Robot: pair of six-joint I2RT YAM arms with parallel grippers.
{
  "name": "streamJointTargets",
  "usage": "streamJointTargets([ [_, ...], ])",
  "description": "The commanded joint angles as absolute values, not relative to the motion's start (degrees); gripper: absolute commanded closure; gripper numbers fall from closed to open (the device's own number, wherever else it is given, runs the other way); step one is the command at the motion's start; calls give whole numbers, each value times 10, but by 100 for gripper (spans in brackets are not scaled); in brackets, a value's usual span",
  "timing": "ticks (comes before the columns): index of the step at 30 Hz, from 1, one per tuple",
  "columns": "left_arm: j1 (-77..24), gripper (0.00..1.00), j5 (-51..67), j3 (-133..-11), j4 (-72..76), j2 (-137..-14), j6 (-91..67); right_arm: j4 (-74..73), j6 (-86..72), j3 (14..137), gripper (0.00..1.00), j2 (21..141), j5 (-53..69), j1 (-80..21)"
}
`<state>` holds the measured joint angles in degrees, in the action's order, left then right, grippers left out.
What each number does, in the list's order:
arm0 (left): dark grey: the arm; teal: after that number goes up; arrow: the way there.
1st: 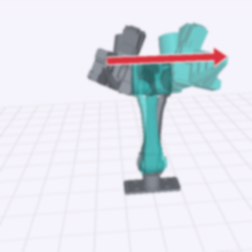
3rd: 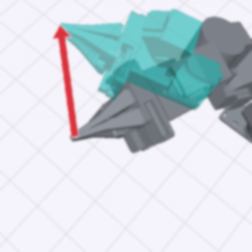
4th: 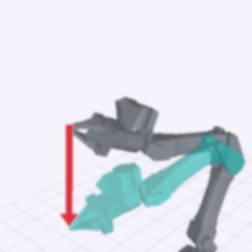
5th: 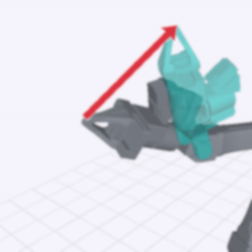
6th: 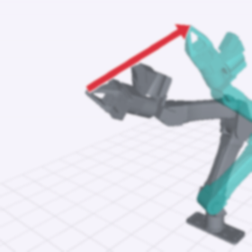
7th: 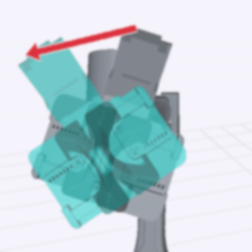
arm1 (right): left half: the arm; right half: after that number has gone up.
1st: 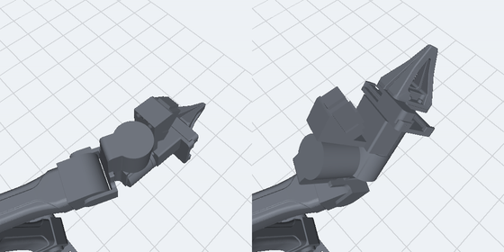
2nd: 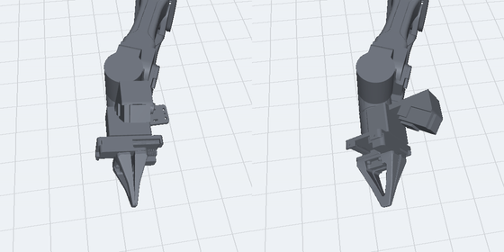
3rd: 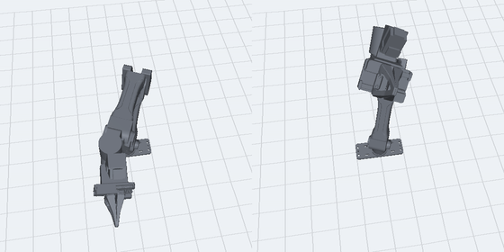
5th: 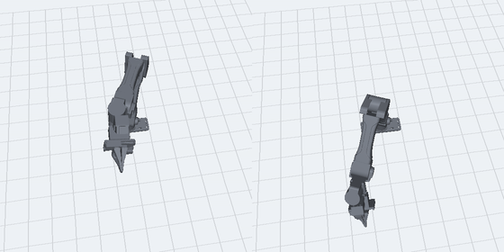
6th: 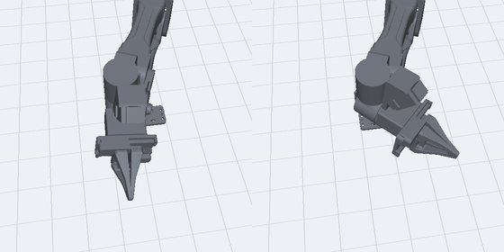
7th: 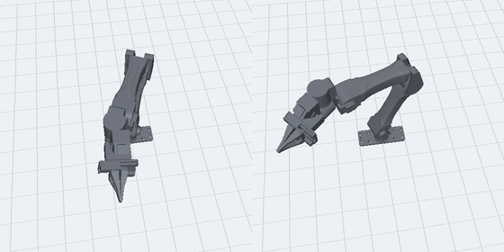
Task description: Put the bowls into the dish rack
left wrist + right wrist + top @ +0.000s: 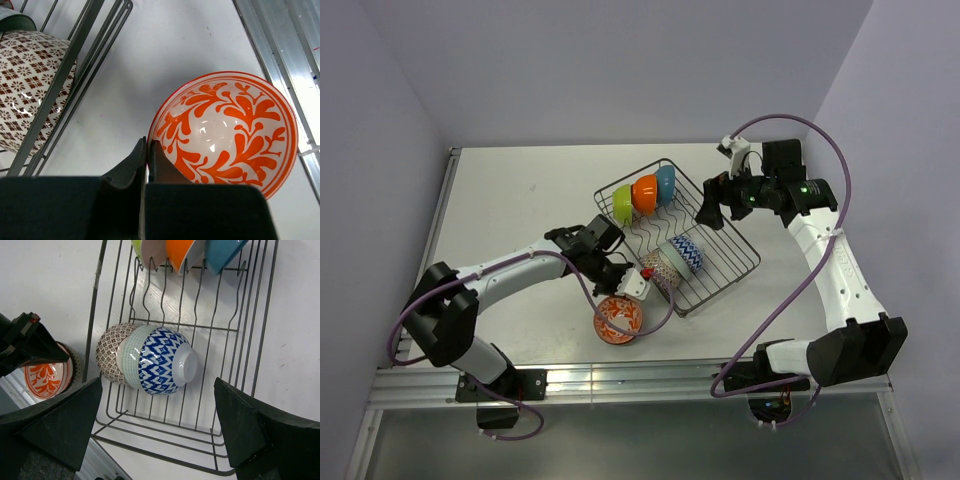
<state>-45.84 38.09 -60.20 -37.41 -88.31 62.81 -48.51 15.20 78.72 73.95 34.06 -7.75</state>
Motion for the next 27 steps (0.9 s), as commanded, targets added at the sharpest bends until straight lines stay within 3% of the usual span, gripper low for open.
streamJointTargets([
  [1,-461,100,387,-622,-404,-861,596,-454,144,804,0,724,346,-72],
  [19,-414,100,464,-696,-410,-839,434,-438,91,794,0,742,413,-62],
  [27,-340,100,488,-738,-329,-845,246,-396,1,737,0,737,489,-62],
])
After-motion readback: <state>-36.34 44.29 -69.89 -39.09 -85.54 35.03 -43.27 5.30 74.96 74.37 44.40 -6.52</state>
